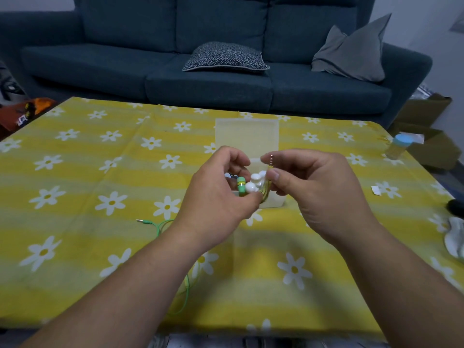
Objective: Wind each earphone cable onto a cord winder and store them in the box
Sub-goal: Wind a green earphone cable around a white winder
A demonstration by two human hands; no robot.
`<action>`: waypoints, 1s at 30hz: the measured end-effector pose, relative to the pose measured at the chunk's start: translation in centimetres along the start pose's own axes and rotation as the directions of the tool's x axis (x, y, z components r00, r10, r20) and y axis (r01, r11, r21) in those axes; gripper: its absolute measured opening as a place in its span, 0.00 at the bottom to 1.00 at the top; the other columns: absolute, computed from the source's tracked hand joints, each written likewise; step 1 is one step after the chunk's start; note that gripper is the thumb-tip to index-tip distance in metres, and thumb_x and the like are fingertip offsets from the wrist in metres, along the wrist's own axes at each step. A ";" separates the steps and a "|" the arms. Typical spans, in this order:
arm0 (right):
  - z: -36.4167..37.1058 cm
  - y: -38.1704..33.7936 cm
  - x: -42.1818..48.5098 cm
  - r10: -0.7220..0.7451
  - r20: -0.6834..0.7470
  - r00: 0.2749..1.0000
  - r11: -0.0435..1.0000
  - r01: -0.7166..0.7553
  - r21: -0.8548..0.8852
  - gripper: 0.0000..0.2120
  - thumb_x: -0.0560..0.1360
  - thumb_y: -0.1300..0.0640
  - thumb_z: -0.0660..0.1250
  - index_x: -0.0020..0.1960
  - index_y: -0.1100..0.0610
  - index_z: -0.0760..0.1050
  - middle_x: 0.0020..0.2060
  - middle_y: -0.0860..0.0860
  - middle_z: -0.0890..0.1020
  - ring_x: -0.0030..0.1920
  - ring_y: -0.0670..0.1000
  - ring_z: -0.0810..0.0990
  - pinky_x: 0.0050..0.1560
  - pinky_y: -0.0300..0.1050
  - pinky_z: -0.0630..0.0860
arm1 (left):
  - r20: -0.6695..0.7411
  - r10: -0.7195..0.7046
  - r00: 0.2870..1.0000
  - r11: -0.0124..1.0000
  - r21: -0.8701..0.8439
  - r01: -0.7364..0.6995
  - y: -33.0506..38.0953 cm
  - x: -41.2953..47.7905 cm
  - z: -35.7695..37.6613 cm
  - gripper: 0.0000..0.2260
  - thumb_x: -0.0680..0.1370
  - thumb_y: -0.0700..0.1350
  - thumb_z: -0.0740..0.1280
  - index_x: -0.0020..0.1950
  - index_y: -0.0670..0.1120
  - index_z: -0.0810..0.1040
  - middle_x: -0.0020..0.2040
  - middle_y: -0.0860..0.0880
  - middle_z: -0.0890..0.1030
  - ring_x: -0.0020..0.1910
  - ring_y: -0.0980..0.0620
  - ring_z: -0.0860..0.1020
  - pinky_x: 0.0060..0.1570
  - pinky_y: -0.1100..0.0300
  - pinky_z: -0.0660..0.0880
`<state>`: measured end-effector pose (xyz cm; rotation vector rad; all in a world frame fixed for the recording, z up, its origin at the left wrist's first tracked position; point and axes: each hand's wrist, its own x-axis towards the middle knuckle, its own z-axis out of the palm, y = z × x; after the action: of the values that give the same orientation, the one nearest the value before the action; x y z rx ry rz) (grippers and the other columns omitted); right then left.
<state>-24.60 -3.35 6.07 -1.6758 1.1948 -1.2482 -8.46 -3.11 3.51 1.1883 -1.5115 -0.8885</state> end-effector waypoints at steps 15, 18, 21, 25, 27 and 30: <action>0.4 0.0 -0.2 0.003 0.068 0.998 0.970 0.014 -0.242 0.11 0.72 0.66 0.74 0.48 0.51 0.82 0.35 0.49 0.82 0.35 0.48 0.80 0.37 0.39 0.76 | -0.111 0.096 0.989 0.992 0.095 -0.085 0.2 -0.3 0.5 0.20 0.68 0.43 0.76 0.54 0.55 0.72 0.43 0.58 0.79 0.42 0.55 0.80 0.37 0.57 0.79; 0.2 -0.1 0.0 0.037 0.025 0.999 0.977 -0.031 -0.213 0.08 0.70 0.64 0.77 0.45 0.52 0.84 0.35 0.47 0.84 0.36 0.45 0.82 0.39 0.39 0.78 | -0.110 0.110 0.988 0.988 0.117 -0.097 0.1 -0.3 0.5 0.21 0.69 0.42 0.77 0.54 0.55 0.72 0.43 0.57 0.79 0.43 0.56 0.80 0.36 0.57 0.79; 0.3 -0.5 -0.1 0.057 0.018 0.998 0.983 -0.053 -0.175 0.08 0.70 0.64 0.77 0.46 0.53 0.85 0.37 0.46 0.86 0.39 0.44 0.84 0.42 0.38 0.80 | -0.110 0.143 0.984 0.978 0.166 -0.124 0.2 -0.4 0.4 0.20 0.69 0.41 0.76 0.55 0.54 0.72 0.42 0.57 0.78 0.43 0.57 0.79 0.36 0.60 0.78; 0.5 -0.6 -0.2 0.126 0.018 0.992 0.992 -0.126 0.001 0.09 0.69 0.68 0.76 0.45 0.57 0.85 0.36 0.48 0.86 0.36 0.43 0.83 0.39 0.35 0.77 | -0.123 0.218 0.968 0.954 0.236 -0.185 0.2 -0.5 0.4 0.20 0.70 0.41 0.76 0.56 0.53 0.72 0.42 0.57 0.78 0.45 0.57 0.78 0.38 0.55 0.79; 0.5 -0.5 -0.2 0.202 0.032 0.979 0.972 -0.205 0.119 0.10 0.68 0.71 0.75 0.44 0.59 0.83 0.32 0.50 0.84 0.32 0.46 0.80 0.35 0.37 0.75 | -0.118 0.255 0.960 0.938 0.272 -0.216 0.2 -0.5 0.6 0.20 0.70 0.41 0.75 0.57 0.53 0.72 0.43 0.57 0.78 0.46 0.57 0.77 0.39 0.55 0.78; 0.4 -0.3 -0.2 0.318 0.064 0.946 0.924 -0.324 0.203 0.12 0.67 0.71 0.75 0.47 0.60 0.80 0.31 0.54 0.82 0.30 0.49 0.77 0.34 0.40 0.74 | -0.092 0.298 0.950 0.913 0.318 -0.256 0.2 -0.6 0.8 0.20 0.70 0.40 0.75 0.57 0.52 0.72 0.43 0.57 0.78 0.46 0.57 0.77 0.40 0.55 0.78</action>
<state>-24.19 -3.06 6.17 -1.2788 1.2148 -1.0978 -9.26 -2.50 3.39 1.1836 -1.6904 -0.3837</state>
